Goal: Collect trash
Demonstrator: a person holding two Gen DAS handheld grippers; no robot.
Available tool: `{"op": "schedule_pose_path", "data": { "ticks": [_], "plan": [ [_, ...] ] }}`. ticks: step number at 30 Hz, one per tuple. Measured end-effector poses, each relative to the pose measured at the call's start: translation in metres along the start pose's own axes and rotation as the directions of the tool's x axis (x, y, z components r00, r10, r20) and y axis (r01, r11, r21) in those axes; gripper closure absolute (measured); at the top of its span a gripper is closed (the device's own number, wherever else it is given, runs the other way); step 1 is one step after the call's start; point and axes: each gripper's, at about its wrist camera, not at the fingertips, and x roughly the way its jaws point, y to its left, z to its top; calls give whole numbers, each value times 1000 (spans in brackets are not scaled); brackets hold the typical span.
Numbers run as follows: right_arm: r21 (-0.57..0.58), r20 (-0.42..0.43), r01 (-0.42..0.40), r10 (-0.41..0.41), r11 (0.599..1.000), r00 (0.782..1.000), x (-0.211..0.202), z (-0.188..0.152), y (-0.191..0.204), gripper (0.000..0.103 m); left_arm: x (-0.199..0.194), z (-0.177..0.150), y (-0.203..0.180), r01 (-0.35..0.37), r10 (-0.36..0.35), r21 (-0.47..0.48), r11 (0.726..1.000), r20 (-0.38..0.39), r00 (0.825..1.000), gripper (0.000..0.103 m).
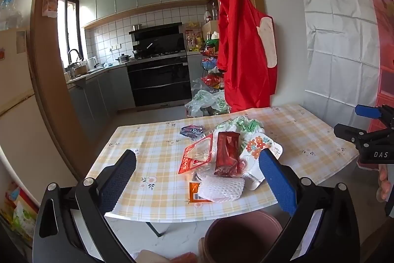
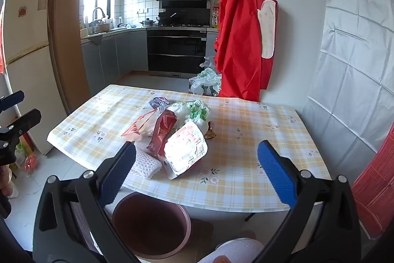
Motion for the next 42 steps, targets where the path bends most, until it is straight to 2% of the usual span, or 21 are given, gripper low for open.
{"op": "schedule_pose_path", "data": {
  "ticks": [23, 42],
  "plan": [
    [-9, -11, 2, -2, 1000, 1000, 1, 2, 3, 6, -3, 7, 4, -14, 14, 6, 1000, -18, 1000, 5],
    [-10, -19, 8, -8, 1000, 1000, 2, -1, 2, 6, 1, 1, 3, -31, 31, 0, 1000, -23, 999, 5]
  ]
}}
